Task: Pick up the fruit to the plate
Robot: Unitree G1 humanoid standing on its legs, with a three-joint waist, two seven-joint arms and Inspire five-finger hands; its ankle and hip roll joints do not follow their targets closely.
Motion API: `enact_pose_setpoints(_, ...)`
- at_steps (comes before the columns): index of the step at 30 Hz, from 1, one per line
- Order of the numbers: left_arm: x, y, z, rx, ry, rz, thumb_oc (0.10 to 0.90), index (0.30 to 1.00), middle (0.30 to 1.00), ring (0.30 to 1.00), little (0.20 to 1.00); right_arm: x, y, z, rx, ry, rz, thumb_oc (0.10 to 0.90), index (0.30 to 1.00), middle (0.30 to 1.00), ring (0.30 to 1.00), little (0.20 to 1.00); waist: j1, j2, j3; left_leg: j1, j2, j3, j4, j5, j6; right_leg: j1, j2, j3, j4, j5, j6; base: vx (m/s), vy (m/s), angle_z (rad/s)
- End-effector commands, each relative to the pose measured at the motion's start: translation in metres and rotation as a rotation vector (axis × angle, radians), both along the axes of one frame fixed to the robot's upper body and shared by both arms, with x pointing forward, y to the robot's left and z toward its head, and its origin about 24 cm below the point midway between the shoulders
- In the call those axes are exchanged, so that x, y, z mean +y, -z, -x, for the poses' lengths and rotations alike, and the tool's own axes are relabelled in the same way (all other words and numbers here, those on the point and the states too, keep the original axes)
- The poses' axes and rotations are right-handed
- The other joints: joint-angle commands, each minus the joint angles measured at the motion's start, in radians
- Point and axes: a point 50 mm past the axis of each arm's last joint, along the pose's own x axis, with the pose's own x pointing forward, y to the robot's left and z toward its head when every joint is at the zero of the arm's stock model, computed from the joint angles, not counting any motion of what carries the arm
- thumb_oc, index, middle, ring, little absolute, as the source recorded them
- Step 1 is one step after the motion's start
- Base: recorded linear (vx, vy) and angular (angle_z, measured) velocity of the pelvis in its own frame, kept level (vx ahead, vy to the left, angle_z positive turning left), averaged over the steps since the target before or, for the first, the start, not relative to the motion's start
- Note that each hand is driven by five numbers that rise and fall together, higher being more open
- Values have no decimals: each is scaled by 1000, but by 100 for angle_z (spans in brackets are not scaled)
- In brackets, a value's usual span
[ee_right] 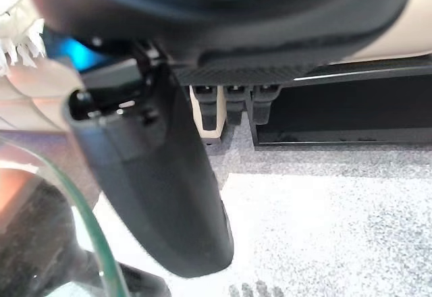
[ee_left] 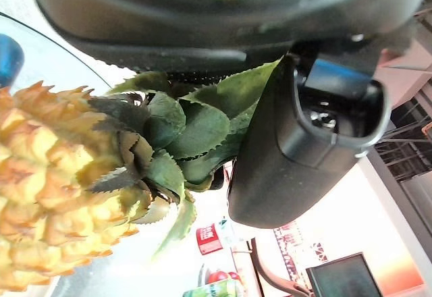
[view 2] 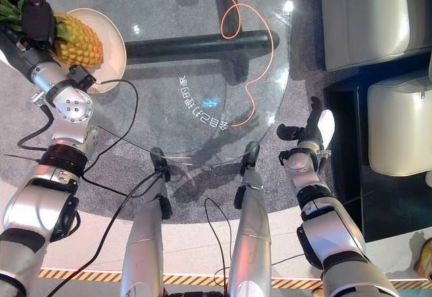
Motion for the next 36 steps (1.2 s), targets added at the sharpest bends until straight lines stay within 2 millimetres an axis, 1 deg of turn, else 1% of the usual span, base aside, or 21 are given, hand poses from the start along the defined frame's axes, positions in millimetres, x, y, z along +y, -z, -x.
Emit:
enact_pose_setpoints(1, 15, -80, 23, -276, -57, -73, 100, 300, 300, 300, 200, -10, -14, -1, -42, 32, 49, 800, 900, 900, 900, 900, 14, -34, -27, -64, 9, -60, 126, -89, -43, 31, 8, -27, -33, -22, 26, 0, 0, 0)
enact_pose_setpoints(5, 16, -79, 22, -263, -71, -75, 100, 300, 300, 300, 200, -9, -16, -2, -50, 30, 53, 800, 900, 900, 900, 900, 12, -34, -27, -63, 7, -60, 125, -89, -43, 29, 8, -26, -34, -21, 26, 0, 0, 0)
enact_pose_setpoints(6, 17, -80, 21, -261, -74, -75, 177, 366, 366, 366, 277, -8, -16, -2, -52, 30, 53, 800, 900, 900, 900, 900, 12, -34, -27, -63, 7, -59, 124, -89, -43, 29, 7, -27, -35, -21, 27, 0, 0, 0)
enact_pose_setpoints(7, 18, -79, 21, -260, -74, -76, 199, 385, 385, 385, 299, -8, -16, -2, -53, 30, 54, 800, 900, 900, 900, 900, 12, -34, -27, -64, 7, -60, 124, -90, -42, 29, 8, -27, -36, -21, 27, 0, 0, 0)
enact_pose_setpoints(8, 19, -79, 21, -255, -74, -81, 256, 434, 434, 434, 356, -8, -16, -2, -53, 29, 52, 800, 900, 900, 900, 900, 12, -35, -27, -63, 7, -59, 124, -90, -42, 30, 8, -28, -36, -20, 27, 0, 0, 0)
enact_pose_setpoints(12, 20, -78, 21, -249, -79, -83, 317, 486, 486, 486, 417, -9, -18, -3, -59, 28, 55, 800, 900, 900, 900, 900, 11, -34, -27, -67, 6, -60, 121, -88, -43, 25, 8, -27, -38, -20, 27, 0, 0, 0)
enact_pose_setpoints(17, 19, -77, 21, -247, -83, -89, 328, 495, 495, 495, 428, -8, -19, -3, -64, 30, 55, 800, 900, 900, 900, 900, 12, -34, -27, -67, 4, -60, 117, -88, -43, 26, 8, -28, -42, -18, 28, 0, 0, 0)
enact_pose_setpoints(21, 18, -78, 21, -249, -85, -101, 355, 519, 519, 519, 455, -9, -20, -3, -69, 34, 57, 800, 900, 900, 900, 900, 13, -33, -27, -72, 4, -62, 120, -89, -43, 20, 7, -29, -40, -19, 28, 0, 0, 0)
enact_pose_setpoints(26, 17, -77, 20, -241, -87, -129, 355, 519, 519, 519, 455, -10, -20, -2, -71, 36, 59, 800, 900, 900, 900, 900, 14, -32, -27, -70, 3, -61, 119, -89, -43, 21, 7, -30, -40, -19, 28, 0, 0, 0)
enact_pose_setpoints(31, 14, -73, 20, -241, -78, -163, 364, 526, 526, 526, 464, -10, -22, -3, -80, 40, 60, 800, 900, 900, 900, 900, 19, -28, -27, -71, 1, -64, 113, -87, -43, 20, 6, -32, -44, -16, 29, 0, 0, 0)
enact_pose_setpoints(36, 12, -69, 22, -249, -62, -176, 394, 552, 552, 552, 494, -10, -22, -2, -82, 48, 57, 800, 900, 900, 900, 900, 26, -26, -27, -70, -1, -64, 110, -87, -43, 23, 3, -37, -48, -14, 31, 0, 0, 0)
